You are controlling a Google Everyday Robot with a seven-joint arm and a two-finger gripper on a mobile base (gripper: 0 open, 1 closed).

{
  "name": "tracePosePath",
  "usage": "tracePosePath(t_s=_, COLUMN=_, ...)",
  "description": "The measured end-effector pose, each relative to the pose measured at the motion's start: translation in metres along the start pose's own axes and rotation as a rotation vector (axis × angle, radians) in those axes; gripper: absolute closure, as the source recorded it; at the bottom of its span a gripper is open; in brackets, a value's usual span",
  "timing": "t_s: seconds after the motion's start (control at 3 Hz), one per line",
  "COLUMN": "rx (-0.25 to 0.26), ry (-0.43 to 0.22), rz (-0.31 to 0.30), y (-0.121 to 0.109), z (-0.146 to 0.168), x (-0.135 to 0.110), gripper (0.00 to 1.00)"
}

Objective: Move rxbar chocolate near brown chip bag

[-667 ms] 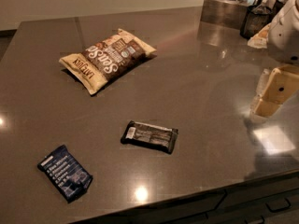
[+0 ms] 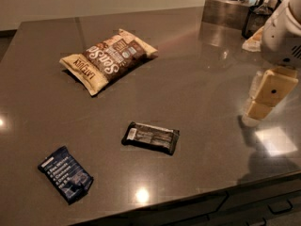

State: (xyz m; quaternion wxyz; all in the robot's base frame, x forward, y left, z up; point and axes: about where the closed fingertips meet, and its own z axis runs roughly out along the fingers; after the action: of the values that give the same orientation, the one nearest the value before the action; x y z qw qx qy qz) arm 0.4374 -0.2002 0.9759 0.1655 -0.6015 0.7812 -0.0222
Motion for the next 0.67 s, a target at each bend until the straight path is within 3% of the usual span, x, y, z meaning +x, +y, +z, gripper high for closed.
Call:
tracePosePath(t_s=0.33, rx=-0.058, ry=-0.102, rz=-0.001, y=0.020, z=0.016, x=-0.046, gripper=0.00)
tracePosePath(t_s=0.67, rx=-0.093, ry=-0.173, rz=-0.006, y=0.032, z=0.028, x=-0.077, gripper=0.00)
